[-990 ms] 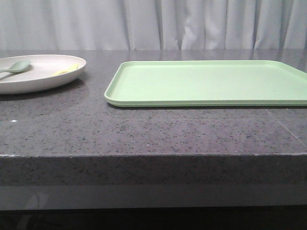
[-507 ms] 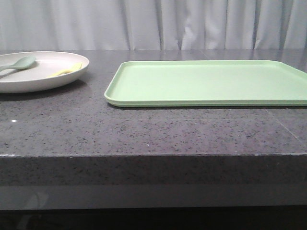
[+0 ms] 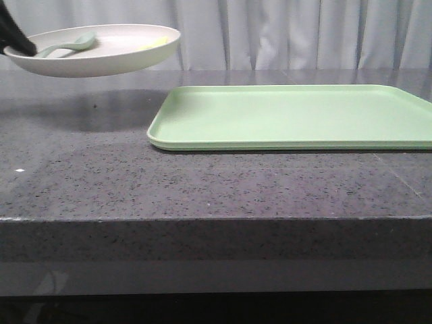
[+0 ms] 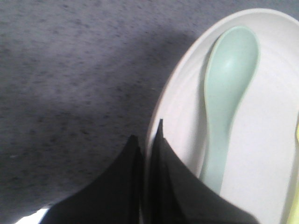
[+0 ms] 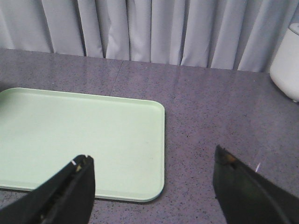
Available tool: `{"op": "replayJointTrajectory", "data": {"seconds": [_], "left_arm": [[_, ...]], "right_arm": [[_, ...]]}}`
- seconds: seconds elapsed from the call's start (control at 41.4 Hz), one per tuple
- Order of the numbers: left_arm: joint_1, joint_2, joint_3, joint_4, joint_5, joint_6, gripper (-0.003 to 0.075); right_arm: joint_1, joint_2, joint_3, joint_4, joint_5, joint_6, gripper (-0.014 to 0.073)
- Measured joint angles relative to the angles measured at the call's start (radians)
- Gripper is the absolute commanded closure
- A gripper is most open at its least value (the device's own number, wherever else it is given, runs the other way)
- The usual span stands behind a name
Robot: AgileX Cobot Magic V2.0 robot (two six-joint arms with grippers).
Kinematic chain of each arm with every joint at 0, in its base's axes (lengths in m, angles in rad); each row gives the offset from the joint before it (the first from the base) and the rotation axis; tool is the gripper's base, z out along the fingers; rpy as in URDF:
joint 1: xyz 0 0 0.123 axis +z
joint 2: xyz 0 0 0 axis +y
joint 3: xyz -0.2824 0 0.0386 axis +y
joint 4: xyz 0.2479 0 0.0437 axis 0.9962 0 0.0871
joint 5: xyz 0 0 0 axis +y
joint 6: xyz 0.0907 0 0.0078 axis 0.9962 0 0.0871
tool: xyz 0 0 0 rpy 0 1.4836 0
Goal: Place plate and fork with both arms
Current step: 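Lift the plate with the left gripper and carry it over the tray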
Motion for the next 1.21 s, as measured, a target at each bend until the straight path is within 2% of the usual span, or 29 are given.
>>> {"op": "replayJointTrajectory", "data": {"seconds": [0.266, 0.507, 0.966, 1.207], "left_arm": [[-0.269, 0.000, -0.074, 0.128, -0.065, -0.162, 0.0741], [-0.442, 0.004, -0.084, 0.249, -0.139, -0.344, 0.0741], [-0.643, 0.110, -0.091, 0.553, -0.262, -0.916, 0.0741], [-0.708, 0.165, -0.092, 0.664, -0.302, -1.154, 0.0741]], "right_arm": [[0.000, 0.000, 0.000, 0.000, 0.000, 0.000, 0.0043], [0.000, 0.000, 0.000, 0.000, 0.000, 0.000, 0.0043], [0.000, 0.000, 0.000, 0.000, 0.000, 0.000, 0.0043], [0.000, 0.000, 0.000, 0.000, 0.000, 0.000, 0.0043]]}}
